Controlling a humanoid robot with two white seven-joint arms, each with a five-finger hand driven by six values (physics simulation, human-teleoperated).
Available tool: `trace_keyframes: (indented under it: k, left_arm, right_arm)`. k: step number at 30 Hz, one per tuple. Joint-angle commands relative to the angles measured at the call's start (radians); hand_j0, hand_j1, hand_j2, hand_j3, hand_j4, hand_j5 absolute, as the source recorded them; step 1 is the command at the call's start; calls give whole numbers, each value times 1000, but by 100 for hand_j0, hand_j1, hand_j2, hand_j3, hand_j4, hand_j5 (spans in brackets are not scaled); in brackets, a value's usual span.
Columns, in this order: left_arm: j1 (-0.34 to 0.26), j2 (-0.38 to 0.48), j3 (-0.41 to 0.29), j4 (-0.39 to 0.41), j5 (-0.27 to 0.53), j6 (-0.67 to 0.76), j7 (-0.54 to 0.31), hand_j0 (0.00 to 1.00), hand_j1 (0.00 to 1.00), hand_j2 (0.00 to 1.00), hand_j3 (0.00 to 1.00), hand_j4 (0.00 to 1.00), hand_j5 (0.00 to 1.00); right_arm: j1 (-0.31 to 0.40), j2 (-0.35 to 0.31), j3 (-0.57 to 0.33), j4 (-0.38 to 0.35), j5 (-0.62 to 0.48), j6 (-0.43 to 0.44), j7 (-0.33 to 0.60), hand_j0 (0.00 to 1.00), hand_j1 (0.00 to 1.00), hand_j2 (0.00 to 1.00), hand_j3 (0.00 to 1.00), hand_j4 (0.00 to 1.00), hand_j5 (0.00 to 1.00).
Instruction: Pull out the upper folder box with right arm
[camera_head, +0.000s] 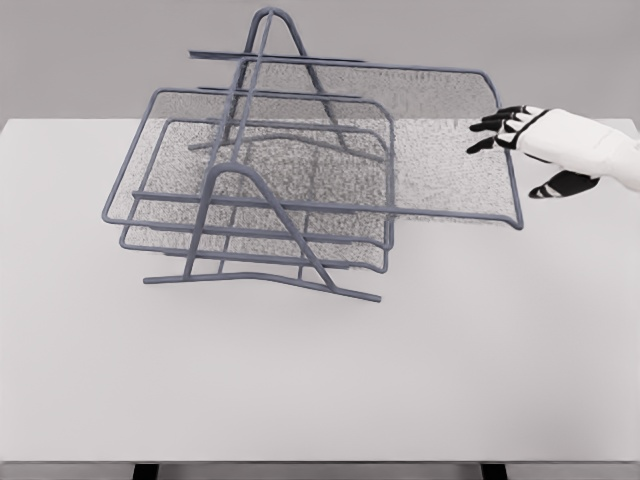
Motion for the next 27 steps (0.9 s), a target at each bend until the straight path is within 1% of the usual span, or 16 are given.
trace_keyframes:
  k: [1,3,6,15,16,19,20,26,27]
  left_arm:
    - [0,0,0,0,0,0,0,100,100,100,100,100,100]
    - [0,0,0,0,0,1,0,100,100,100,100,100,100]
    - [0,0,0,0,0,0,0,100,100,100,100,100,100]
    - [0,0,0,0,0,0,0,100,100,100,100,100,100]
    - [0,0,0,0,0,0,0,100,100,100,100,100,100]
    - [0,0,0,0,0,0,0,100,100,100,100,100,100]
    - [0,0,0,0,0,0,0,100,100,100,100,100,100]
    - [0,0,0,0,0,0,0,100,100,100,100,100,100]
    - [0,0,0,0,0,0,0,100,100,100,100,100,100]
  right_arm:
    - [0,-4,-15,13,118,-21,1,100,100,100,100,100,100]
    - [0,-3,-35,13,117,-21,1,100,100,100,100,100,100]
    - [0,-1,-41,13,111,-21,1,100,100,100,100,100,100]
    - [-5,-7,-43,13,111,-21,1,100,100,100,100,100,100]
    - [-3,-30,-43,11,111,-21,1,100,100,100,100,100,100]
    - [-5,-33,-43,11,111,-21,1,100,100,100,100,100,100]
    - [-5,-49,-44,10,109,-21,1,100,100,100,100,100,100]
    - [-17,-55,-44,4,109,-21,1,100,100,100,100,100,100]
    - [-17,-55,-55,4,109,-21,1,100,100,100,100,100,100]
